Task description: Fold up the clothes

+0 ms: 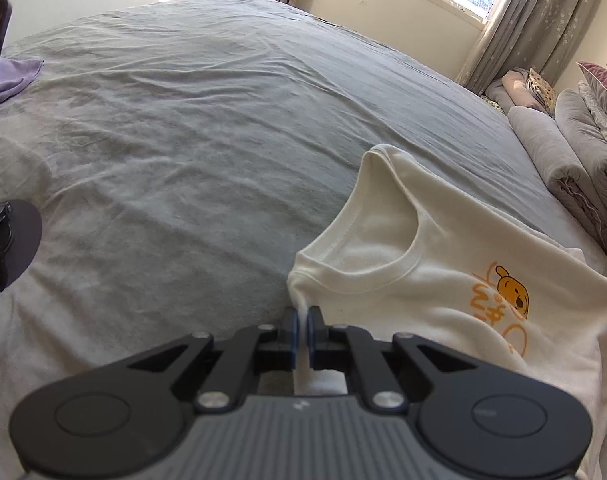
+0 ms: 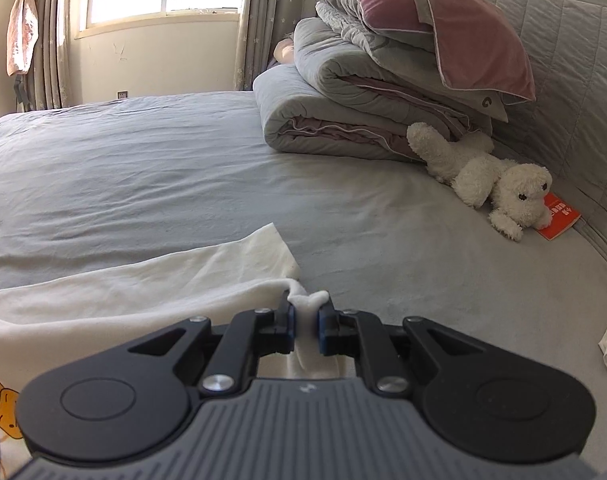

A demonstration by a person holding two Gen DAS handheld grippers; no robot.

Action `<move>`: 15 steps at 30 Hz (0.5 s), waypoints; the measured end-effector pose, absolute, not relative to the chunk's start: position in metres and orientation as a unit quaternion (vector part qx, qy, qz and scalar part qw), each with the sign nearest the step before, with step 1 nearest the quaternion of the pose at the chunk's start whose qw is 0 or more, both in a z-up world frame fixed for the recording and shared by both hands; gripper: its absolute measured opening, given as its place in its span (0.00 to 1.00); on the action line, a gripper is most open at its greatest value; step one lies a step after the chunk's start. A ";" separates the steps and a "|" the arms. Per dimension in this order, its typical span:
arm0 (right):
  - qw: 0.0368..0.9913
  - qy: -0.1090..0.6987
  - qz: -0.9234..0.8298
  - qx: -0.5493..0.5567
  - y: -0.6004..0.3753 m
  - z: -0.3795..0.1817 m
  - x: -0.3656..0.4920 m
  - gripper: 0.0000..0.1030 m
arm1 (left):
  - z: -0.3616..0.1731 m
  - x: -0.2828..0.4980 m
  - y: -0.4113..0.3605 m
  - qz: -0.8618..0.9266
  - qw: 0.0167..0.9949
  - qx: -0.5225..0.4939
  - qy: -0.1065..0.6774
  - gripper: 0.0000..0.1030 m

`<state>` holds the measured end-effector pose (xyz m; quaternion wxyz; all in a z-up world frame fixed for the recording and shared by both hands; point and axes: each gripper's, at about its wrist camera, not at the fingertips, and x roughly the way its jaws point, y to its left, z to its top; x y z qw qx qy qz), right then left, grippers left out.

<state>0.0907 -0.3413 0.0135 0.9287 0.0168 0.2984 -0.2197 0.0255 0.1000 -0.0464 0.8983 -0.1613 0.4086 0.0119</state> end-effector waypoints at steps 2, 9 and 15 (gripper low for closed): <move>0.924 0.311 -0.222 0.016 -0.345 0.002 0.099 0.11 | -0.048 0.028 0.100 0.012 0.897 -0.160 0.412 0.05; 0.904 0.358 -0.230 0.036 -0.353 -0.040 0.115 0.12 | -0.053 0.035 0.099 0.012 0.895 -0.148 0.421 0.05; 0.899 0.371 -0.227 0.053 -0.357 -0.055 0.119 0.16 | -0.054 0.036 0.097 0.009 0.895 -0.142 0.424 0.06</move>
